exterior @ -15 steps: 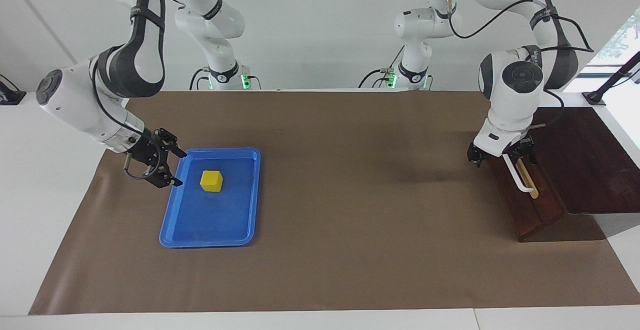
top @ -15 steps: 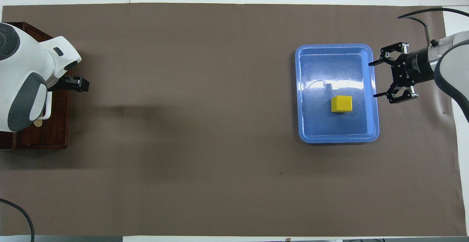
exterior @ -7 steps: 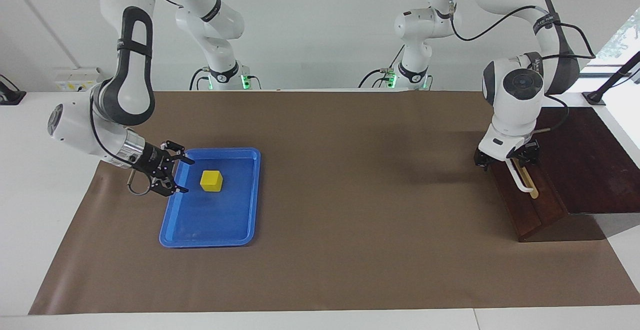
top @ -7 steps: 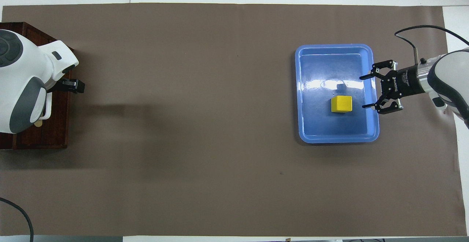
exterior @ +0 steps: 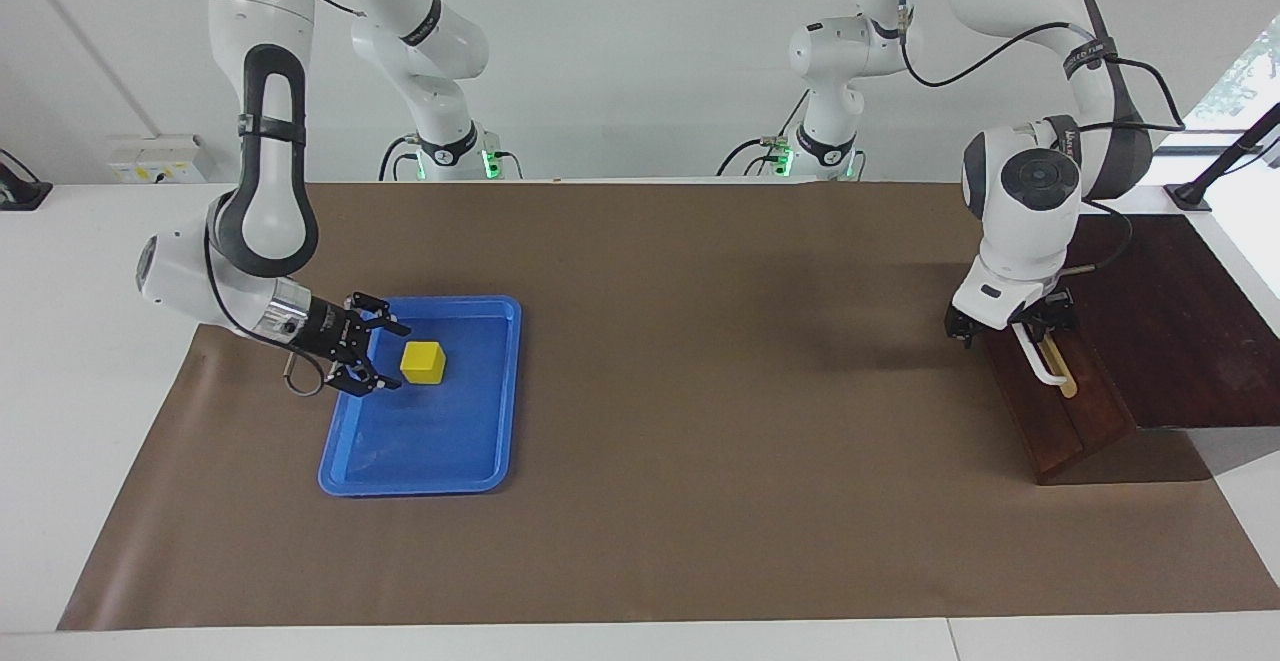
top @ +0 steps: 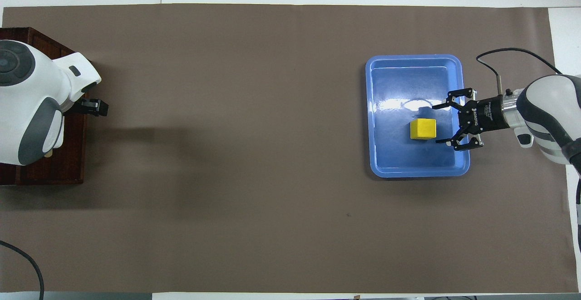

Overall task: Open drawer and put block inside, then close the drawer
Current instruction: 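Grasp the yellow cube with the right gripper while the left gripper pulls the drawer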

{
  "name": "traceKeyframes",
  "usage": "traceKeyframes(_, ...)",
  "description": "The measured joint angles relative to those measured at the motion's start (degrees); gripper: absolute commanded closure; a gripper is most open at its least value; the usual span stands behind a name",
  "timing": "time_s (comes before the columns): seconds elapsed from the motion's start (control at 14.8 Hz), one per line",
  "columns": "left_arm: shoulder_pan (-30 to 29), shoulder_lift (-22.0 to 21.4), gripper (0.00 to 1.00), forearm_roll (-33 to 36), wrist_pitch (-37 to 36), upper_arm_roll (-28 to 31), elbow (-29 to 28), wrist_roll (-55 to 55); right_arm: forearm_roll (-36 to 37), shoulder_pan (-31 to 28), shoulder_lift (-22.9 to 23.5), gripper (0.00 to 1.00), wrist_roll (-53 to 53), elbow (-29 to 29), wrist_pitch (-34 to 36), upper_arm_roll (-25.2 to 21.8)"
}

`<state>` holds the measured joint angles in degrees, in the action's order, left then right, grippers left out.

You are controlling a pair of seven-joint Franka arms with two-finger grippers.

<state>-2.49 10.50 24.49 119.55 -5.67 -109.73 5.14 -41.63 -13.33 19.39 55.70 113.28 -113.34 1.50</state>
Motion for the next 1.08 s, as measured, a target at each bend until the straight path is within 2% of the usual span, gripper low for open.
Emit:
traceKeyframes(0.74,0.1,1.5,0.0,1.1,3.6,-0.3,-0.1,3.9,-3.0,0.2,1.5,0.03,-2.2,2.8,-4.9,0.3)
traceKeyframes(1.08,2.4,1.6,0.0,1.1,3.7,-0.5,-0.1,5.3,-3.0,0.2,1.7,0.05,-2.2,2.9,-5.6,0.3)
